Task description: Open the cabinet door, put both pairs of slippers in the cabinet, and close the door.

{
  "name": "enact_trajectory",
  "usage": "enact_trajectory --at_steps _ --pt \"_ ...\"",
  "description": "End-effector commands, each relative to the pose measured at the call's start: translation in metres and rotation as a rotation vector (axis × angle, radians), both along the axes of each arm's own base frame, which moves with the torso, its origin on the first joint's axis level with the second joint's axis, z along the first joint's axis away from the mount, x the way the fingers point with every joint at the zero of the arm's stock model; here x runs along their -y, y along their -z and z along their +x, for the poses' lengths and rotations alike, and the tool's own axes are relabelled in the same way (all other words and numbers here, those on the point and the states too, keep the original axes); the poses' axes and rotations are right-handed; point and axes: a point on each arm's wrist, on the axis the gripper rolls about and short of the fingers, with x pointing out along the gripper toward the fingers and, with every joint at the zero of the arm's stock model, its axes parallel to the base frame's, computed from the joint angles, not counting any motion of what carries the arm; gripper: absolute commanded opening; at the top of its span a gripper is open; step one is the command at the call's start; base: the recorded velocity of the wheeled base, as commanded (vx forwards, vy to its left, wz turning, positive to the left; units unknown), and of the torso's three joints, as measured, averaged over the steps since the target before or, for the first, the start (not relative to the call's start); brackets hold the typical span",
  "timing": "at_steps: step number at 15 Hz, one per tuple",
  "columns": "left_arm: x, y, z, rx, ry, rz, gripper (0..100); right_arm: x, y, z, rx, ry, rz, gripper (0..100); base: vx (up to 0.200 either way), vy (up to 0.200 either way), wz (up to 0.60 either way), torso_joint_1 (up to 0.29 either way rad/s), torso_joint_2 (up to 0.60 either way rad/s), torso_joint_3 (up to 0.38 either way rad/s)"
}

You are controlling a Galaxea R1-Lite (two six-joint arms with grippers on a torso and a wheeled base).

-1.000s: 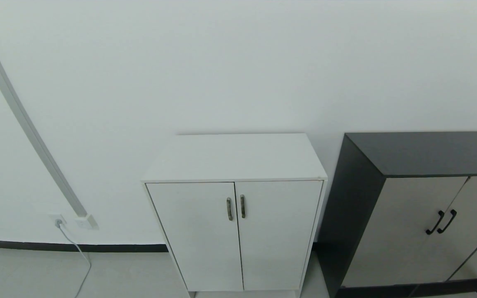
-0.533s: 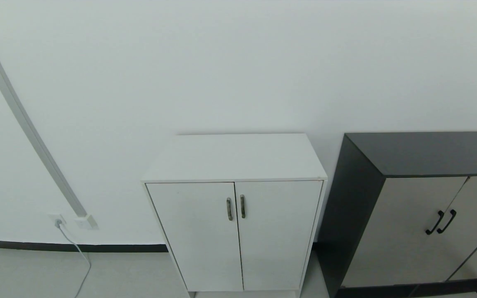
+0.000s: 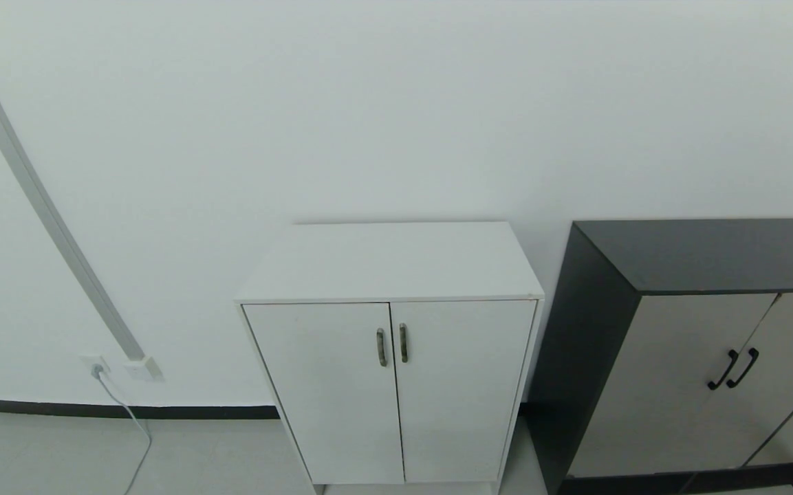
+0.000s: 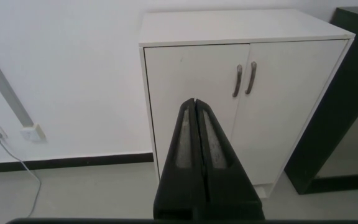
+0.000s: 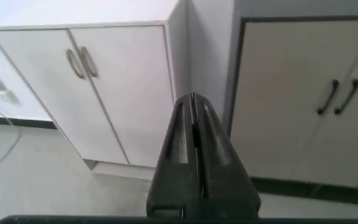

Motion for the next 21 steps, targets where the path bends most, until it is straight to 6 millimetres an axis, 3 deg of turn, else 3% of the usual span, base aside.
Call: enact_trajectory --at_steps 1,4,21 --pt "0.0000 0.0000 0.0001 -0.001 0.000 0.000 0 -0.0025 0.0007 -0.0006 0.001 0.127 -0.028 0 0.000 0.000 0.00 0.000 0.00 0.000" --pt "0.0000 0.0000 0.0001 -0.001 0.000 0.000 0 -0.0026 0.0025 -0.0077 0.094 0.130 -0.020 0 0.000 0.000 0.00 0.000 0.00 0.000" --pt "0.0000 0.0000 0.0001 -0.001 0.000 0.001 0 -0.0026 0.0020 -0.0077 0.098 0.132 0.028 0 0.000 0.000 0.00 0.000 0.00 0.000"
